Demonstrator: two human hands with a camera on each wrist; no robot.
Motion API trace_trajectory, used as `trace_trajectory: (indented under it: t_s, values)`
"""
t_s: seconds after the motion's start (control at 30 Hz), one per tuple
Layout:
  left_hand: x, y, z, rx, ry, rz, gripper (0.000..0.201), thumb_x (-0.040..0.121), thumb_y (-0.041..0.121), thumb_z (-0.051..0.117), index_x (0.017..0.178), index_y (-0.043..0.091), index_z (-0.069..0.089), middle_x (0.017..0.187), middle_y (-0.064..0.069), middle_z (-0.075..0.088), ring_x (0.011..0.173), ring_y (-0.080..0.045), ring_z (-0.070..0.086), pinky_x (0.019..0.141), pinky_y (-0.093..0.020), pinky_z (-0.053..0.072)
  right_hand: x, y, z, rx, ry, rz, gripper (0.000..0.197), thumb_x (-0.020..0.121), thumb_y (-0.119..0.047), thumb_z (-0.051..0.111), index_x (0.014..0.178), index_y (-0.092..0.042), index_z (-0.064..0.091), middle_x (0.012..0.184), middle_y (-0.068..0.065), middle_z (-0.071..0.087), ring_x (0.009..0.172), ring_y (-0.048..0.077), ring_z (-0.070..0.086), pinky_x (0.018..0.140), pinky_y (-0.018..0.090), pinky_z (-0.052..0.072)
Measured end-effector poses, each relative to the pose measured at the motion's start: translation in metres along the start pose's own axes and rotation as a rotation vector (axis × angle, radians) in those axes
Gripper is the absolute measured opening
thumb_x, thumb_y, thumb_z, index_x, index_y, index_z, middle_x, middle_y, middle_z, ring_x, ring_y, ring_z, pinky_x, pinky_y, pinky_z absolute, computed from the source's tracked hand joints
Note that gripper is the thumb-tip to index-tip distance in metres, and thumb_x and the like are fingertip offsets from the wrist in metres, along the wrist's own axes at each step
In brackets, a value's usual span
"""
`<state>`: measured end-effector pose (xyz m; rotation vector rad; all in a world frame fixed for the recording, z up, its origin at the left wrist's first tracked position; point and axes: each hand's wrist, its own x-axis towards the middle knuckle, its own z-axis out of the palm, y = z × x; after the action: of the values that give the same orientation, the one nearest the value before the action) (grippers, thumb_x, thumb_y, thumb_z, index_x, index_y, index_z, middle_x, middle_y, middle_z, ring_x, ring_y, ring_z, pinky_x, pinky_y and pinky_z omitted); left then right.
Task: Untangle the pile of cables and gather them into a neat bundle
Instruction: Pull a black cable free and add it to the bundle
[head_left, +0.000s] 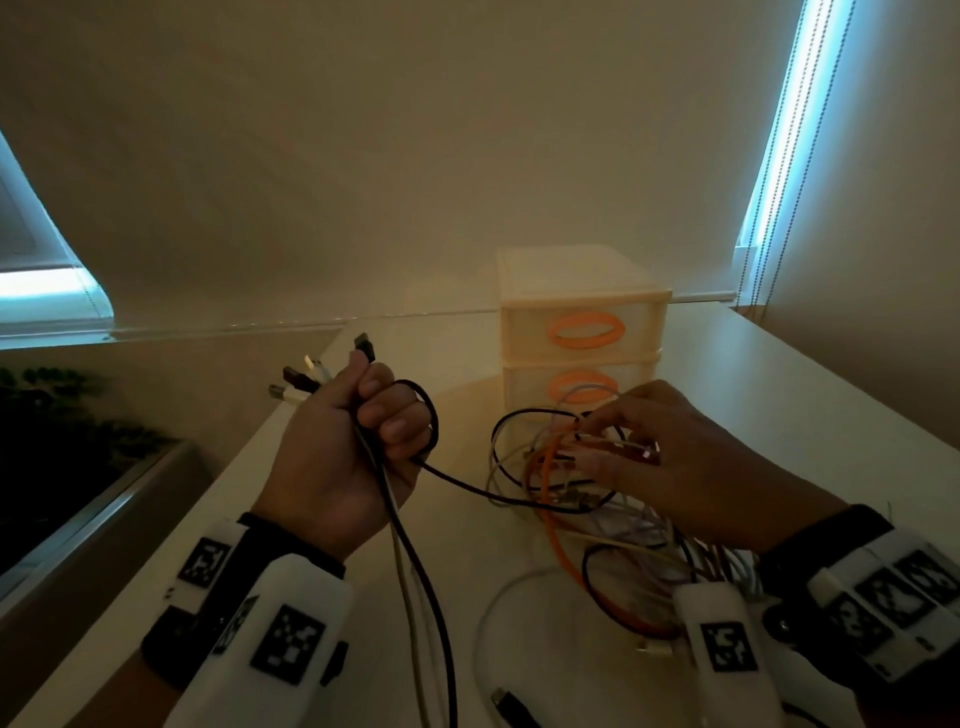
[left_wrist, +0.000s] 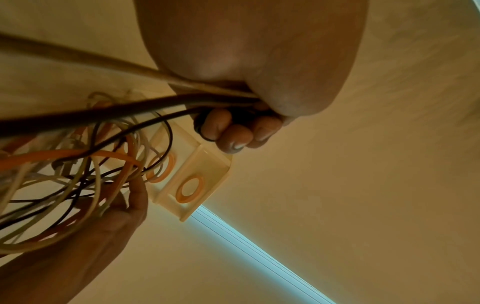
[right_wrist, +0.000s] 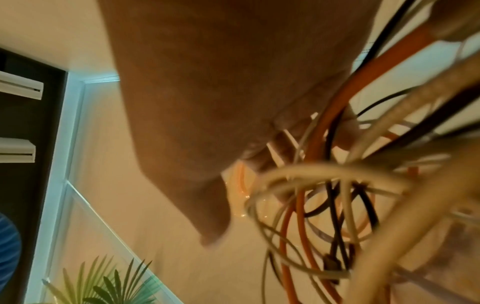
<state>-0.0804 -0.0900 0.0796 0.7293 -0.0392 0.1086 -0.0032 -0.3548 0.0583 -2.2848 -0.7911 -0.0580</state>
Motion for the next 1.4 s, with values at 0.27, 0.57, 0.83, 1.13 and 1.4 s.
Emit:
trace_trajectory:
  t_s: [0.27,0.57,0.83,1.13,1.4]
  values:
    - [-0.003,-0.005,0.005,0.041,-0.009,-0.035,0.042,0.106,0.040,0.038,0.069,0.020,0.040,0.057,0.007,0.028,0.048,-0.010,0.033,0.043,-0.021,0.033,0.007,0.008,0.005,0.030,0.186,-0.050,0.023,0.091,-0.022,0.071,0.097,-0.042,0.064,0.086,-0.017,0.069,0.081,-0.004,0.063,0.065,0.008,0.047]
    - [0.002,-0.001,-0.003,0.069,0.045,-0.034,0.042,0.106,0.040,0.039,0.068,0.020,0.040,0.056,0.007,0.029,0.047,-0.010,0.034,0.042,-0.021,0.031,0.006,0.005,-0.009,-0.002,0.454,0.015,0.016,0.089,-0.009,0.063,0.085,-0.023,0.071,0.081,-0.010,0.065,0.070,0.003,0.061,0.064,0.016,0.048]
    - [0.006,0.004,-0.012,0.041,0.118,-0.011,0.042,0.105,0.040,0.040,0.067,0.020,0.042,0.057,0.008,0.029,0.048,-0.010,0.033,0.043,-0.021,0.030,-0.001,0.000,-0.037,1.333,0.066,0.432,0.015,0.078,-0.019,0.042,0.065,-0.012,0.045,0.057,0.000,0.029,0.056,0.018,0.033,0.063,0.033,0.033]
    - [0.006,0.011,-0.013,-0.031,0.103,0.019,0.041,0.106,0.039,0.038,0.068,0.022,0.042,0.058,0.011,0.030,0.049,-0.008,0.034,0.043,-0.020,0.032,0.003,0.005,-0.035,1.800,0.335,0.028,0.021,0.091,-0.024,0.052,0.095,-0.014,0.071,0.069,-0.009,0.056,0.063,0.008,0.058,0.069,0.024,0.056]
    - [0.008,0.018,-0.022,-0.058,0.158,0.026,0.041,0.106,0.037,0.039,0.067,0.022,0.043,0.057,0.011,0.030,0.047,-0.007,0.034,0.041,-0.020,0.031,-0.004,0.007,-0.038,1.863,0.439,-0.101,0.038,0.090,-0.024,0.054,0.054,-0.010,0.056,0.131,0.026,0.063,0.124,0.036,0.062,0.108,0.046,0.047]
